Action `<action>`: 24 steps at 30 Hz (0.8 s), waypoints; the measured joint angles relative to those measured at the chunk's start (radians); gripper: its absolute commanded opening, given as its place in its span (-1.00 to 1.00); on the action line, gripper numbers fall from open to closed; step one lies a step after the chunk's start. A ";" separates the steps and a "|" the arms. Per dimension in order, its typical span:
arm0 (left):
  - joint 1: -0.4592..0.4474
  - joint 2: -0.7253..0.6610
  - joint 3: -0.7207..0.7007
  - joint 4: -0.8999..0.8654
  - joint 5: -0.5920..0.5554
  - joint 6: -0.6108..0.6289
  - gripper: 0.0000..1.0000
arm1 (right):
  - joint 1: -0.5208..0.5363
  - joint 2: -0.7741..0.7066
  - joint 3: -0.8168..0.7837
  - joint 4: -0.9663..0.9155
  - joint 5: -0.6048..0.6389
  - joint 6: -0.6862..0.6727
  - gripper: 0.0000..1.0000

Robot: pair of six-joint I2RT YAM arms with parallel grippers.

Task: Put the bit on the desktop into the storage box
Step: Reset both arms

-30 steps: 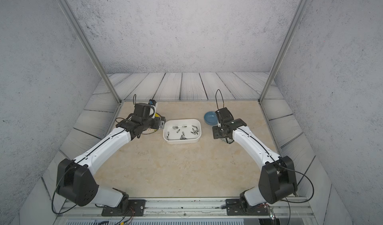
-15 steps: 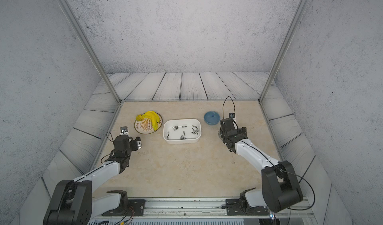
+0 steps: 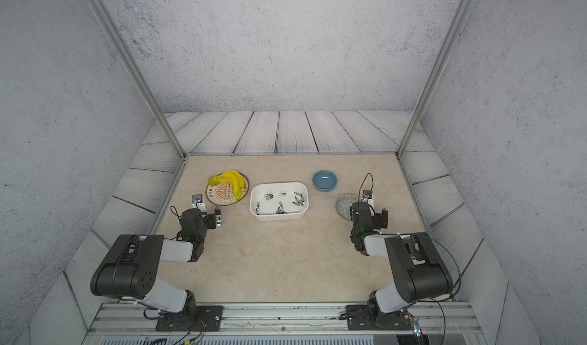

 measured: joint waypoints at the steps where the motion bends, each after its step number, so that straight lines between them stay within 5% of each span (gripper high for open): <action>1: 0.000 0.002 0.013 0.002 0.002 0.001 0.97 | -0.010 -0.005 -0.010 0.024 -0.010 0.000 0.99; 8: 0.000 -0.007 0.061 -0.047 -0.002 -0.001 0.97 | -0.013 -0.026 -0.138 0.281 -0.117 -0.026 1.00; 11: 0.000 -0.007 0.067 -0.076 -0.010 -0.003 0.97 | -0.013 0.082 -0.145 0.431 -0.149 -0.051 1.00; 24: 0.000 -0.007 0.078 -0.114 -0.023 -0.005 0.97 | -0.034 0.045 -0.039 0.269 -0.173 -0.030 1.00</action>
